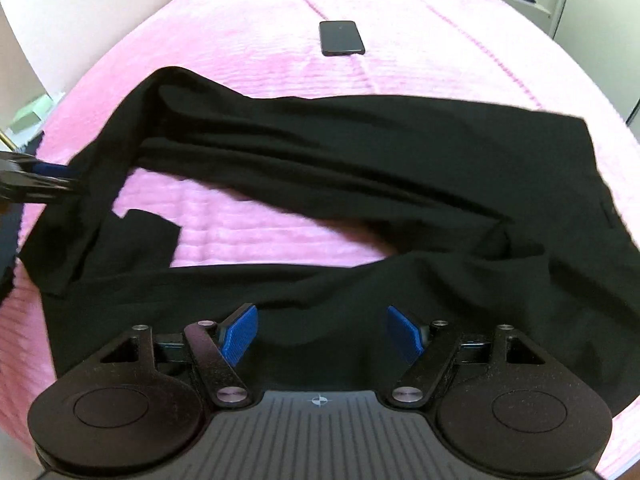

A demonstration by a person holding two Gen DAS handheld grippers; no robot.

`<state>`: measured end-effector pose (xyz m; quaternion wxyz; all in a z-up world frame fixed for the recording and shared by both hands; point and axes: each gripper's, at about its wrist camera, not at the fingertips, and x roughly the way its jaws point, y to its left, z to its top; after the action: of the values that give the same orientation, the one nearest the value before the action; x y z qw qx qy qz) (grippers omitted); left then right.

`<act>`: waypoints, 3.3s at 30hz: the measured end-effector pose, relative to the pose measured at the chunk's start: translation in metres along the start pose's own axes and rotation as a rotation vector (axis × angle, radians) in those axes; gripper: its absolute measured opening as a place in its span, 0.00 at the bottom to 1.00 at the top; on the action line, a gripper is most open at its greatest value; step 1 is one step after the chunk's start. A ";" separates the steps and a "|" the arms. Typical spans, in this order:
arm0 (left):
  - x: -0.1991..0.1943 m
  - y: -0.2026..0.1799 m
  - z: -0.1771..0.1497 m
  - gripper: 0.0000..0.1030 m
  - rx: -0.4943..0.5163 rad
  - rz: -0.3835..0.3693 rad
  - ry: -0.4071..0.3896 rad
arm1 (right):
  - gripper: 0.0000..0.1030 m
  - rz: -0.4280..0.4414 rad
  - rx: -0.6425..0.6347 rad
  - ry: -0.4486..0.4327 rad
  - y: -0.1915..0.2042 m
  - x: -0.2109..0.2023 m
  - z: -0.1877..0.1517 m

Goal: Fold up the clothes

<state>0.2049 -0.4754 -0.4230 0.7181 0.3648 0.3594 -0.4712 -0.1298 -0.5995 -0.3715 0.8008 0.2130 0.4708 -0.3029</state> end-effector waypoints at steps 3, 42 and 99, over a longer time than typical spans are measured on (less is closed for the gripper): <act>0.004 0.015 -0.014 0.50 0.016 0.035 0.078 | 0.72 -0.018 -0.033 0.010 0.003 0.011 0.010; -0.008 0.022 0.058 0.60 0.462 0.053 0.120 | 0.93 -0.176 0.042 -0.058 -0.100 0.002 0.027; 0.124 -0.595 0.469 0.09 0.646 -0.593 -0.152 | 0.08 -0.190 1.142 -0.279 -0.510 -0.081 -0.137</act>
<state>-0.2358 -1.1038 -0.4163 0.4257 0.4159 0.2288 -0.7703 -0.5954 -0.8606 -0.3928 0.5833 0.5251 0.1410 -0.6034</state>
